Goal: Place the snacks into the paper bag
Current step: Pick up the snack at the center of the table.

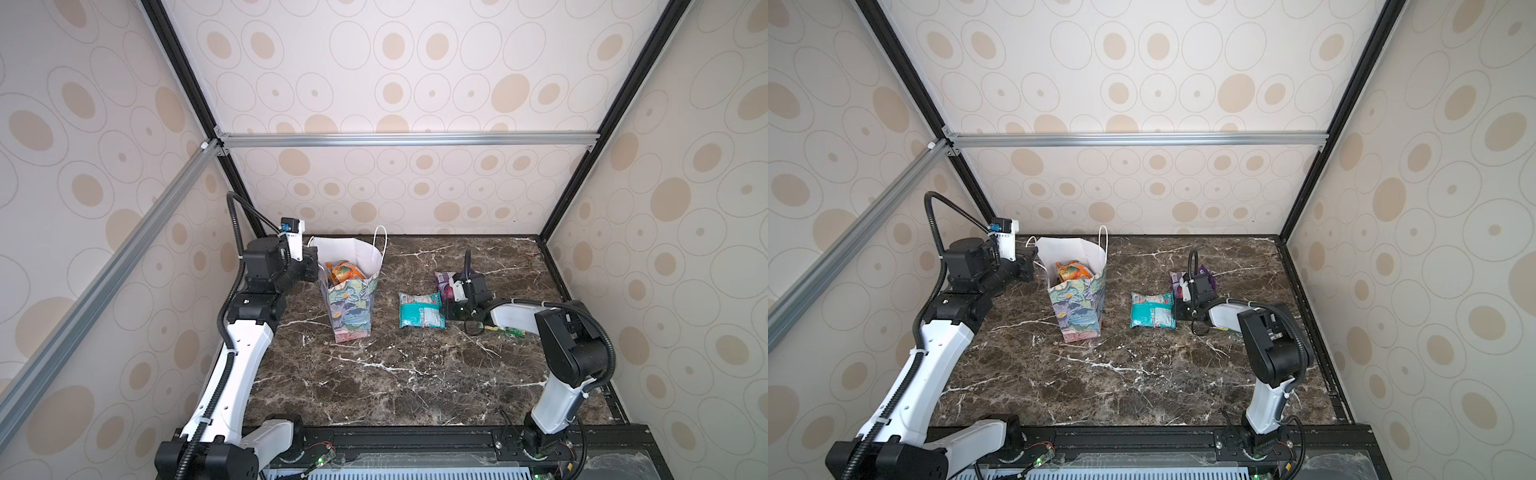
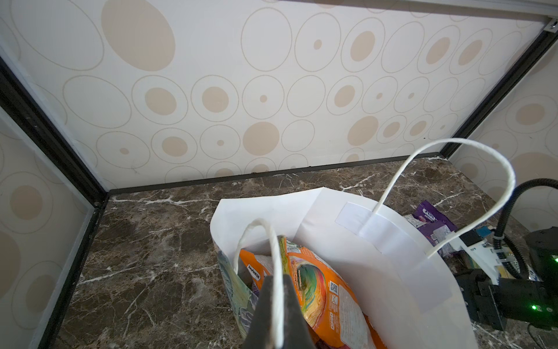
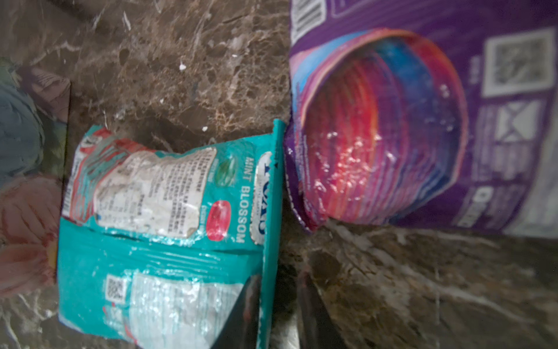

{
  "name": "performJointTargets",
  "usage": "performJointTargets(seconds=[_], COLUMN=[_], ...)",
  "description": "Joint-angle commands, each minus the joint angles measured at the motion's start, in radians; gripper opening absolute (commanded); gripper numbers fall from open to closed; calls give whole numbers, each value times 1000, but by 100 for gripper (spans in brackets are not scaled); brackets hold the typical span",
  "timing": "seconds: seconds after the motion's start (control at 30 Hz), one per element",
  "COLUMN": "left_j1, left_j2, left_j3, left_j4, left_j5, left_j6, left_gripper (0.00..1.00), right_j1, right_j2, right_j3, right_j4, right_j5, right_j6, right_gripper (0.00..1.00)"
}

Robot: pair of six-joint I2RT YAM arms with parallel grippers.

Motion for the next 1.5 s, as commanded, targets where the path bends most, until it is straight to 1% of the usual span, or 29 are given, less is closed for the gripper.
performJointTargets(seconds=[0.0, 0.13, 0.5, 0.8, 1.07, 1.23, 1.47], left_j1=[-2, -3, -2, -2, -2, -2, -2], left_j2=[5, 5, 2, -3, -3, -2, -10], left_j3=[13, 13, 15, 15, 15, 13, 12], left_j4=[-5, -4, -4, -2, -2, -2, 2], left_j5=[7, 8, 14, 11, 14, 12, 13], left_j6=[-1, -1, -3, -4, -7, -5, -5], left_gripper=[0, 0, 0, 0, 0, 0, 0], right_j1=[0, -1, -1, 1, 6, 22, 55], right_j2=[27, 23, -31, -125, -246, -352, -457], right_j3=[11, 11, 10, -8, 31, 30, 69], right_j4=[37, 46, 14, 46, -23, -26, -117], right_j5=[-36, -30, -29, -95, -129, -136, -119], right_j6=[33, 53, 39, 47, 39, 70, 34], right_gripper=[12, 0, 0, 0, 0, 0, 0])
